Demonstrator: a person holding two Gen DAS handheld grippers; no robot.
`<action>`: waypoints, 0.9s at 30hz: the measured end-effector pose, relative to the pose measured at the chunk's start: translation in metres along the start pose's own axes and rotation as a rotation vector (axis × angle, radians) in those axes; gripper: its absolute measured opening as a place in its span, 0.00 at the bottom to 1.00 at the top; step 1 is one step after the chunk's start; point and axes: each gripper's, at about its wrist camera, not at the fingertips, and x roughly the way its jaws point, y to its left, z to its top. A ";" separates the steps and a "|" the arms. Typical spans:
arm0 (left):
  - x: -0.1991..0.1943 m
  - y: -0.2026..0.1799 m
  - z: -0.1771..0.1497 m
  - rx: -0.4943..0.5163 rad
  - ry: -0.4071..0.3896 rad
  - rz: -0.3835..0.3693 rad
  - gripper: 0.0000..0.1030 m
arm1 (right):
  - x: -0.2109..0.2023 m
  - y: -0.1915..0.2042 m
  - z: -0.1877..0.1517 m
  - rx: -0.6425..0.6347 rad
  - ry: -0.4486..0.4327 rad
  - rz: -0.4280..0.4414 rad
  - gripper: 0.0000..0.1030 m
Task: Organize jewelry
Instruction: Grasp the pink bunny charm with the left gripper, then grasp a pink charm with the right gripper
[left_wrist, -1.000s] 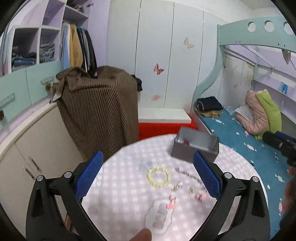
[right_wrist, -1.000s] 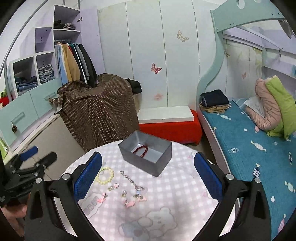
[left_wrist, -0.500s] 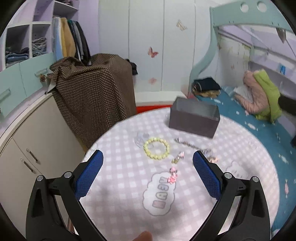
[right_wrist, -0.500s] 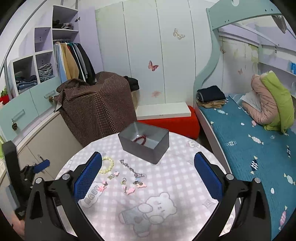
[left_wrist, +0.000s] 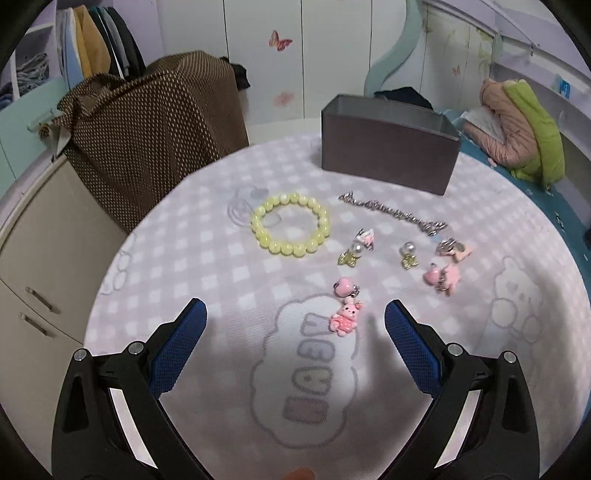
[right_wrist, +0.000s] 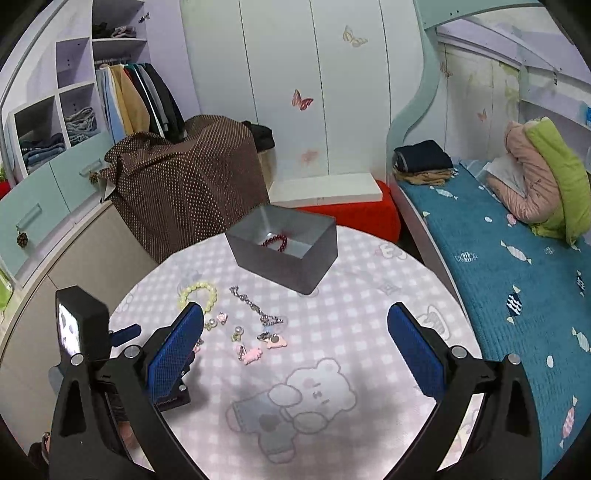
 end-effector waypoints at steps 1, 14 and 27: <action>0.002 0.001 0.001 -0.002 0.005 -0.007 0.94 | 0.002 0.000 -0.001 -0.002 0.007 -0.001 0.93; 0.008 0.009 0.001 -0.043 0.054 -0.177 0.16 | 0.046 0.003 -0.022 -0.047 0.154 -0.021 0.93; -0.040 0.020 0.004 -0.081 -0.043 -0.194 0.15 | 0.104 0.037 -0.048 -0.140 0.304 0.081 0.73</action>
